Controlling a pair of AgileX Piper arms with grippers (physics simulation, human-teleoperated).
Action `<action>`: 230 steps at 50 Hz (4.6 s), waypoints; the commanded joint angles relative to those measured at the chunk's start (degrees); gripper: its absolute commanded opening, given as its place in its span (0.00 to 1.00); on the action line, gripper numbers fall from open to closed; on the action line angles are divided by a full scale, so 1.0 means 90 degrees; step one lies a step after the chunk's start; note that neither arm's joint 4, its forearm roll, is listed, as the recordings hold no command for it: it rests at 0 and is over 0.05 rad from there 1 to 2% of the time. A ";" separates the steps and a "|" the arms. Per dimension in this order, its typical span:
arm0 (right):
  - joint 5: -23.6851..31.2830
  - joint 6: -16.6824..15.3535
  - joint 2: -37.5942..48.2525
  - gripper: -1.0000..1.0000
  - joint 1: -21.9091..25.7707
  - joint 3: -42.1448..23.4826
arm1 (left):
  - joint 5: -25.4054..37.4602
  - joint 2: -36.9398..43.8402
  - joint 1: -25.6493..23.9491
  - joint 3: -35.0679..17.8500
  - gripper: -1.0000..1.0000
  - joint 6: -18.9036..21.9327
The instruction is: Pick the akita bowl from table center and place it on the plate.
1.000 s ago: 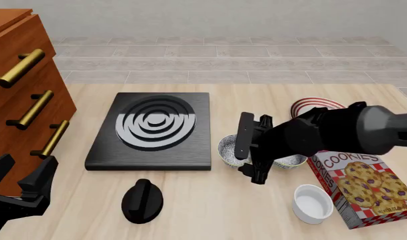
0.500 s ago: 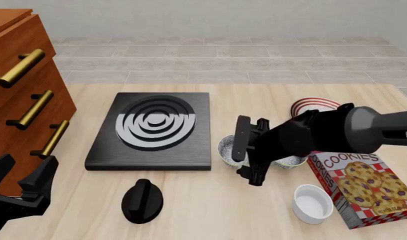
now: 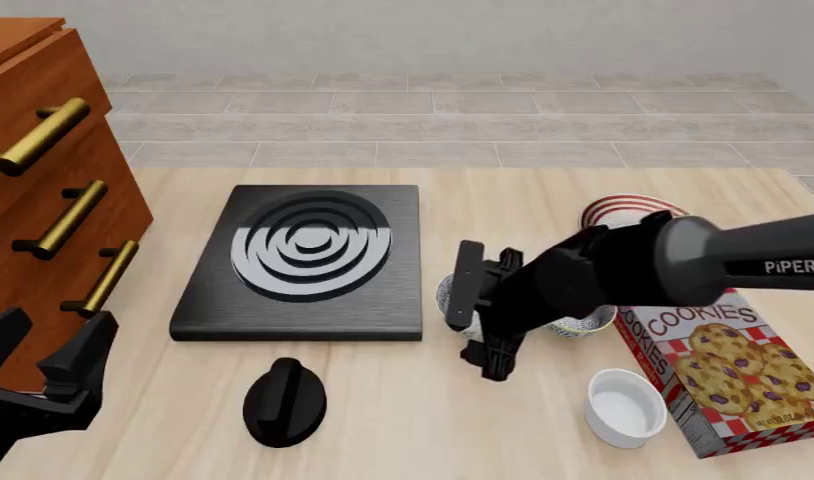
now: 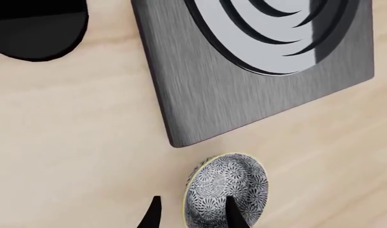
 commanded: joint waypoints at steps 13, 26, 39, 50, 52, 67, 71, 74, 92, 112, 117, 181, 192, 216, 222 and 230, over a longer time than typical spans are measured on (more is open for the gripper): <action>0.0065 0.0108 0.0281 1.00 -0.0083 -0.0131 | -0.0011 0.0016 -0.0012 0.0000 1.00 -0.0008; -0.0044 -0.0042 0.0226 0.00 -0.0141 0.0028 | -0.0009 0.0016 -0.0018 0.0000 1.00 -0.0011; -0.0060 -0.0189 0.0163 0.00 -0.0113 0.0067 | 0.0029 -0.0025 -0.0023 0.0000 1.00 -0.0012; 0.0044 -0.0146 -0.0017 0.00 -0.0057 0.0036 | 0.0034 -0.0033 -0.0027 0.0000 1.00 -0.0024; 0.0043 -0.0143 -0.0028 0.00 -0.0048 0.0049 | 0.0044 -0.0042 -0.0026 0.0000 1.00 -0.0020; 0.0352 -0.0066 -0.0394 0.00 -0.0020 -0.0102 | 0.0051 -0.0050 -0.0030 0.0000 1.00 -0.0022; 0.0414 -0.0084 -0.0523 0.00 -0.0040 -0.0139 | 0.0033 -0.0035 -0.0032 0.0000 1.00 -0.0018; 0.0564 0.0125 -0.0721 0.00 0.0214 -0.0209 | 0.0079 -0.0083 -0.0043 0.0000 1.00 -0.0009; 0.0797 0.0063 -0.1168 0.00 -0.0329 -0.0692 | 0.0225 -0.0247 -0.0060 0.0000 1.00 -0.0033; 0.0898 0.0224 -0.1393 0.00 -0.1141 -0.1156 | 0.0199 -0.0219 -0.0057 0.0000 1.00 -0.0023; 0.0801 0.0330 -0.1470 0.00 -0.1453 -0.1185 | 0.0227 -0.0244 -0.0055 0.0000 1.00 -0.0023; -0.0092 0.0827 -0.0076 0.00 -0.3865 -0.1282 | 0.0105 -0.0087 -0.0029 0.0000 1.00 0.0020; -0.0005 0.0526 0.0232 0.00 -0.4021 -0.1432 | 0.0059 -0.0030 -0.0022 0.0000 1.00 0.0029; 0.0281 0.0034 0.0762 0.00 -0.4501 -0.1684 | 0.0047 -0.0011 -0.0044 0.0000 1.00 0.0044; 0.0354 0.0056 0.0839 0.00 -0.4437 -0.1774 | 0.0037 0.0024 -0.0068 0.0000 1.00 0.0026; 0.0254 0.0223 0.1084 0.00 -0.4356 -0.1788 | -0.0024 0.0094 -0.0076 0.0000 1.00 0.0017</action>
